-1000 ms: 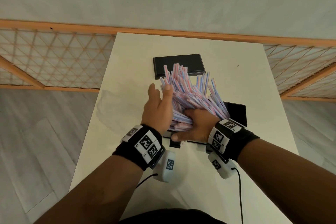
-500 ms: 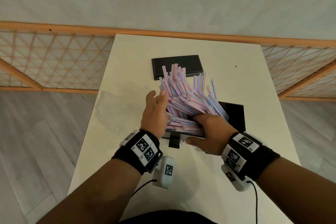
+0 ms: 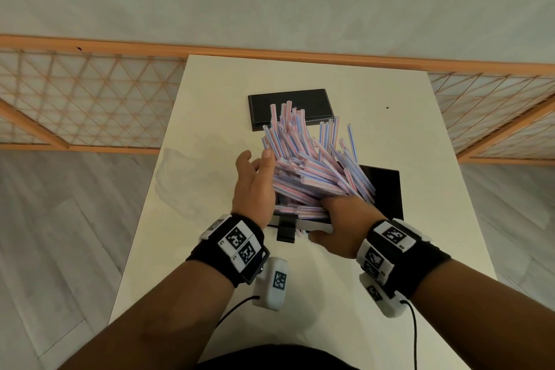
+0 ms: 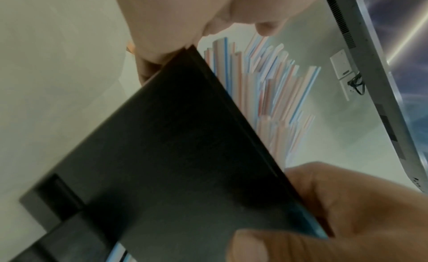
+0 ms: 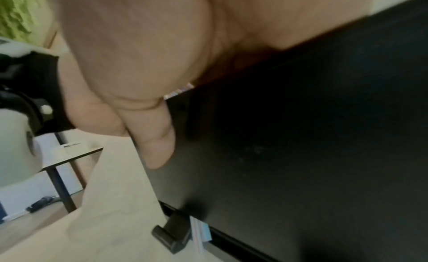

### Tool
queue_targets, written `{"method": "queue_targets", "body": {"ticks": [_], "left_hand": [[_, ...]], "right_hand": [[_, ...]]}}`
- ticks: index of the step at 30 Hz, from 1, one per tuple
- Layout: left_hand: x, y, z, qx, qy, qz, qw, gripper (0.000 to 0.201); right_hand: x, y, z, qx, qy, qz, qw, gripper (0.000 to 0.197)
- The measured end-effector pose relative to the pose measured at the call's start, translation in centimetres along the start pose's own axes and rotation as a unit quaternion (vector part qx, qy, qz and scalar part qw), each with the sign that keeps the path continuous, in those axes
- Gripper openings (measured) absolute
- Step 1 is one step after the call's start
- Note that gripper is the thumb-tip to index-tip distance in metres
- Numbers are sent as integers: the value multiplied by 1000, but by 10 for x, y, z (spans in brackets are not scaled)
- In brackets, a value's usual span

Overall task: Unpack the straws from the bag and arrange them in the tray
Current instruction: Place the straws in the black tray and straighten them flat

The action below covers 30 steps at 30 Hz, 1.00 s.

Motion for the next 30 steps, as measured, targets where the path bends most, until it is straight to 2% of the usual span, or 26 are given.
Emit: {"method": "queue_targets", "body": {"ticks": [3, 7, 11, 15, 18, 25, 30], "left_hand": [[2, 0, 1, -6, -9, -4, 1000, 61], [3, 0, 2, 7, -15, -4, 1000, 65], [4, 1, 1, 2, -27, 6, 1000, 64], [4, 1, 0, 1, -36, 20, 999, 87], [4, 1, 0, 2, -32, 26, 999, 100], [4, 4, -1, 6, -8, 46, 999, 86], [3, 10, -6, -2, -12, 64, 998, 89]], "right_hand": [[7, 8, -1, 14, 24, -17, 999, 45], [9, 18, -2, 44, -3, -8, 999, 52], [10, 20, -2, 59, 27, -16, 998, 55], [14, 23, 1, 75, 13, -21, 997, 70], [24, 29, -1, 99, 44, -32, 994, 68], [26, 41, -3, 127, 48, -39, 990, 77], [29, 40, -8, 113, 44, -61, 991, 86]]}}
Point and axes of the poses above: each hand's wrist, its own y-axis towards the middle knuckle, its own z-axis out of the palm, x = y × z, the point moved 5 cm from there along y, towards the middle knuckle, and after that the axes turned 5 degrees about z, right-handed, at the moved point
